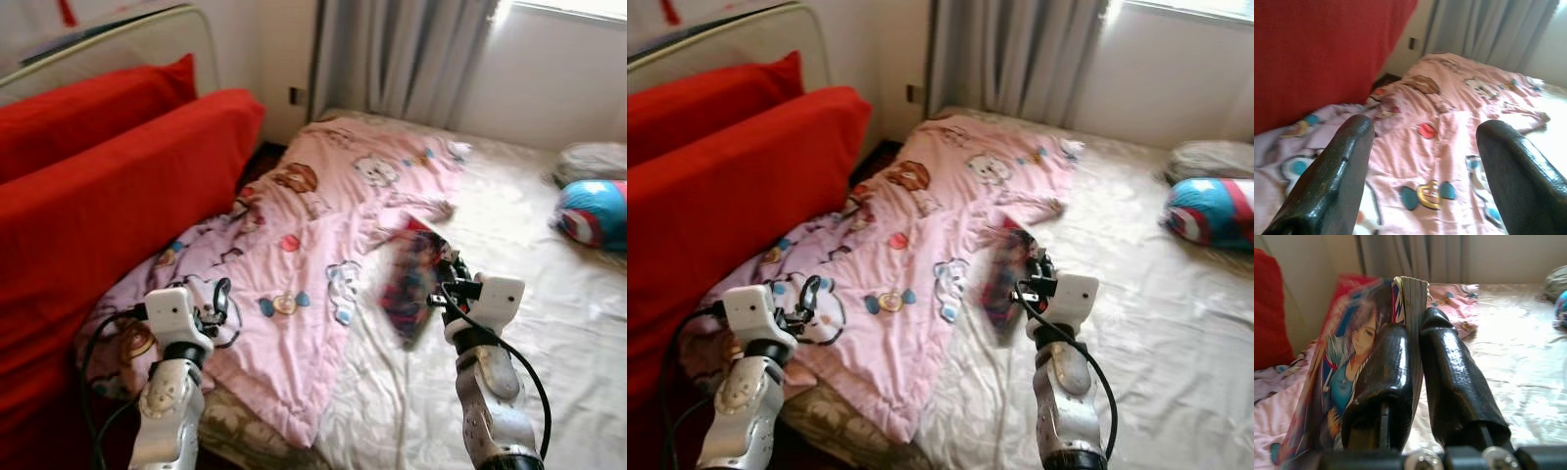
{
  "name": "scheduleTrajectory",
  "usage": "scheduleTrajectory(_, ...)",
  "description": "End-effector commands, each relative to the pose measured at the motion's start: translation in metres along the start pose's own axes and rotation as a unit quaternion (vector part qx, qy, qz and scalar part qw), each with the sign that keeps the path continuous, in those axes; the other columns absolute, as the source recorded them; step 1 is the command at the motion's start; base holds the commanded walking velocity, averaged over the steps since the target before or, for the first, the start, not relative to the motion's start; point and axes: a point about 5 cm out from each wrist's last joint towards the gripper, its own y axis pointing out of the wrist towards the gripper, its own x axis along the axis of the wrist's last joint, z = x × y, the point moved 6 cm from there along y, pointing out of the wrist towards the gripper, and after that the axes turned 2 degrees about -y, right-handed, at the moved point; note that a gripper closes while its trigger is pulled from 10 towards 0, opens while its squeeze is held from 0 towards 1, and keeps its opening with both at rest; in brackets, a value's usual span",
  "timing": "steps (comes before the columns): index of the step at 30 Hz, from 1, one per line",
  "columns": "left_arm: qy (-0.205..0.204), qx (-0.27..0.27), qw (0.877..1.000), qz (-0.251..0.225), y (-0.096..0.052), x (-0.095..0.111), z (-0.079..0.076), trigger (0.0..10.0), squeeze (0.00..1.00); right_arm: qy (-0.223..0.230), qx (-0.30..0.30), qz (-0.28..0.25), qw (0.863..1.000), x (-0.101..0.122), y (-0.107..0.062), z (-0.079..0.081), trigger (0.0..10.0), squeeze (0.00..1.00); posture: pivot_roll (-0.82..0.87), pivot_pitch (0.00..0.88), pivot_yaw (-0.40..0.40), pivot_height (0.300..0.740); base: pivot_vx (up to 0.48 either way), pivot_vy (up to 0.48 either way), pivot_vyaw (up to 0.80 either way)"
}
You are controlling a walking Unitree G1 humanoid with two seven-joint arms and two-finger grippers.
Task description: Clean up the room
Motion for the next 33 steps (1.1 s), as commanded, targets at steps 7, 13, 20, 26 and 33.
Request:
scheduleTrajectory(7, 0.004, 0.004, 1.000, 0.000, 0.0005, 0.0019, 0.0034, 10.0, 0.00, 0.001, -0.003, -0.015, 1.000, 0.0091, 0.0030, 0.0002, 10.0, 0.00, -0.06, 0.086, -0.064, 0.740, 0.000, 0.000, -0.77)
scheduleTrajectory(13, 0.003, 0.004, 1.000, 0.000, -0.0003, 0.0013, 0.0026, 10.0, 0.00, 0.001, -0.002, -0.017, 1.000, 0.0100, 0.0034, 0.0004, 10.0, 0.00, -0.06, 0.089, -0.068, 0.740, 0.000, 0.000, -0.65)
scheduleTrajectory(20, 0.006, 0.004, 1.000, -0.001, -0.0006, 0.0019, 0.0024, 10.0, 0.00, -0.001, -0.001, -0.020, 1.000, 0.0109, 0.0042, 0.0011, 10.0, 0.00, -0.06, 0.092, -0.070, 0.740, 0.000, 0.000, 0.00)
scheduleTrajectory(26, 0.008, 0.004, 1.000, -0.003, -0.0010, 0.0024, 0.0021, 10.0, 0.00, 0.003, -0.004, -0.014, 1.000, 0.0089, 0.0042, 0.0001, 10.0, 0.00, -0.06, 0.096, -0.069, 0.740, 0.000, 0.000, 0.00)
scheduleTrajectory(33, 0.000, 0.002, 1.000, -0.004, -0.0011, 0.0027, 0.0008, 10.0, 0.00, 0.004, -0.006, -0.011, 1.000, 0.0074, 0.0040, -0.0003, 10.0, 0.00, -0.06, 0.097, -0.067, 0.740, 0.000, 0.000, -0.69)
